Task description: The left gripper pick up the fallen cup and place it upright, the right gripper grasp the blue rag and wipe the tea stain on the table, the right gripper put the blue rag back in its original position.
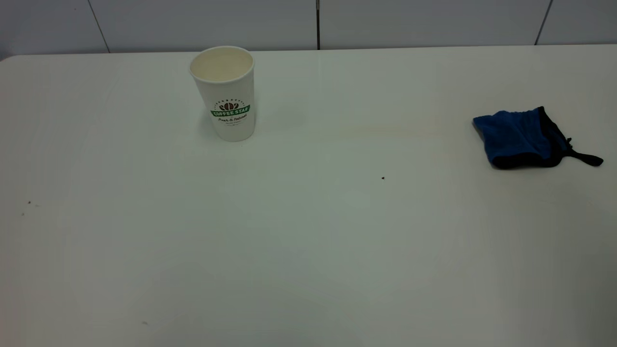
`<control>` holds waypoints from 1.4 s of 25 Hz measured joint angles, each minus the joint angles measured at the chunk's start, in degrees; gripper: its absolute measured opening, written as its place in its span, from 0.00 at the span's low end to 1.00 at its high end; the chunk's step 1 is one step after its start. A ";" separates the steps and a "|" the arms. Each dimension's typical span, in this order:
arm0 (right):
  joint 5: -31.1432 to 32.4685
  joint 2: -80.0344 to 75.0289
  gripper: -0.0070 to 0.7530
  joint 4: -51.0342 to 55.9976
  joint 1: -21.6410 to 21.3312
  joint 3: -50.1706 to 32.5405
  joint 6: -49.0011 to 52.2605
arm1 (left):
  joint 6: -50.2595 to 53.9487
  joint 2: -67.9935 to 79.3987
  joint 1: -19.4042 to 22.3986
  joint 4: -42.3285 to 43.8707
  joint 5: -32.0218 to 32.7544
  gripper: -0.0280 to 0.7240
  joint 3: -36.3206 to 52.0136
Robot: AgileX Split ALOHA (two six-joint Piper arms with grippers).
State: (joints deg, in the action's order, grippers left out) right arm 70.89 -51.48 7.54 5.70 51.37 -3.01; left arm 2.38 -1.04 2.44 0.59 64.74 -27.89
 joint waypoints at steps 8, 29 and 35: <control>-8.66 27.77 0.85 -2.13 -0.93 -18.41 0.34 | 0.00 0.00 0.00 0.00 0.00 0.64 0.00; -7.05 52.40 0.81 -3.94 -8.69 -24.47 -2.27 | -0.07 0.00 0.00 0.00 0.00 0.64 0.00; -7.05 52.40 0.77 -3.99 -8.69 -24.47 -2.27 | -0.07 0.00 0.00 0.00 0.00 0.64 0.00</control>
State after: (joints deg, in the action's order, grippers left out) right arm 63.84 0.92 3.56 -3.00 26.90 -5.29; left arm 2.31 -1.04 2.44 0.59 64.74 -27.89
